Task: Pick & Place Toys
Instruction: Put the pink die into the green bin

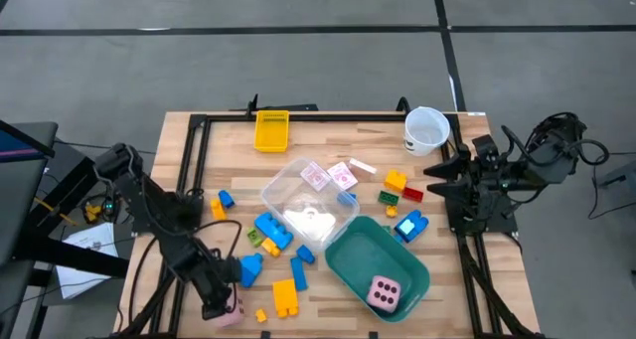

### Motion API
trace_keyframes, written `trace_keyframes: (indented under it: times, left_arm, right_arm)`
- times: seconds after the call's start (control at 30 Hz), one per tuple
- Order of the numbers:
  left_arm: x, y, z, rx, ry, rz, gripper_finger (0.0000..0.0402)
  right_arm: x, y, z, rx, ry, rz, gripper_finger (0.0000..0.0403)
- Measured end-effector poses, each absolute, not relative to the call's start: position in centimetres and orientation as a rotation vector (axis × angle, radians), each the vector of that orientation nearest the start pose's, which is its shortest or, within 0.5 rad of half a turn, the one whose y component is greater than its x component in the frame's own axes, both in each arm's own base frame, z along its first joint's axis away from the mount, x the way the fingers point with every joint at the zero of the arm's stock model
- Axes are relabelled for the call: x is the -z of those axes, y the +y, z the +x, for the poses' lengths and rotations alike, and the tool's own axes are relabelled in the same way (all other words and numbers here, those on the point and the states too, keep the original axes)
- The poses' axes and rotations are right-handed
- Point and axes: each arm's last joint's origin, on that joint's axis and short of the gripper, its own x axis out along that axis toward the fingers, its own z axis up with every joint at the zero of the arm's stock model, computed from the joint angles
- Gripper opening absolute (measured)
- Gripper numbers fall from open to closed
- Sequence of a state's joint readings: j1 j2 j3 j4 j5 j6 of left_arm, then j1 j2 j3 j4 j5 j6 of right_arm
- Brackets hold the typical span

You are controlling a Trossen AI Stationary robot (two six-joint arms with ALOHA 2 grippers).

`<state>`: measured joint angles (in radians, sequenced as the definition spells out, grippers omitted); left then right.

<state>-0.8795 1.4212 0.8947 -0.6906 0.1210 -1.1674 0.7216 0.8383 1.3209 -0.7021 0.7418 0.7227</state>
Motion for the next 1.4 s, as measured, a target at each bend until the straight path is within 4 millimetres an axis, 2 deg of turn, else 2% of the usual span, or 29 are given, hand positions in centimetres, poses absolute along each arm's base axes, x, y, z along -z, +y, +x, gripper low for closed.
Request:
trace_keyframes:
  times: [0.1, 0.47, 0.6, 0.87, 1.4]
  left_arm:
    - [-19.3, -19.8, 15.8, 0.164, 1.447, -0.547, 0.0297]
    - [-16.8, -19.0, 15.1, 0.194, 1.431, -0.616, 0.0284]
    - [-16.3, -18.8, 14.9, 0.182, 1.434, -0.605, 0.0243]
    - [-15.4, -18.2, 14.9, 0.183, 1.422, -0.636, 0.0116]
    - [-15.5, -17.7, 15.3, 0.189, 1.419, -0.672, 0.0116]
  right_arm:
    - [-44.7, 6.4, 10.3, 0.078, 0.148, 0.577, 0.0254]
    - [-44.7, 6.4, 10.3, 0.078, 0.148, 0.577, 0.0254]
    - [-44.7, 6.4, 10.3, 0.078, 0.148, 0.578, 0.0254]
    - [-44.7, 6.3, 10.4, 0.092, 0.146, 0.584, 0.0254]
    - [-44.7, 6.1, 10.5, 0.109, 0.140, 0.584, 0.0254]
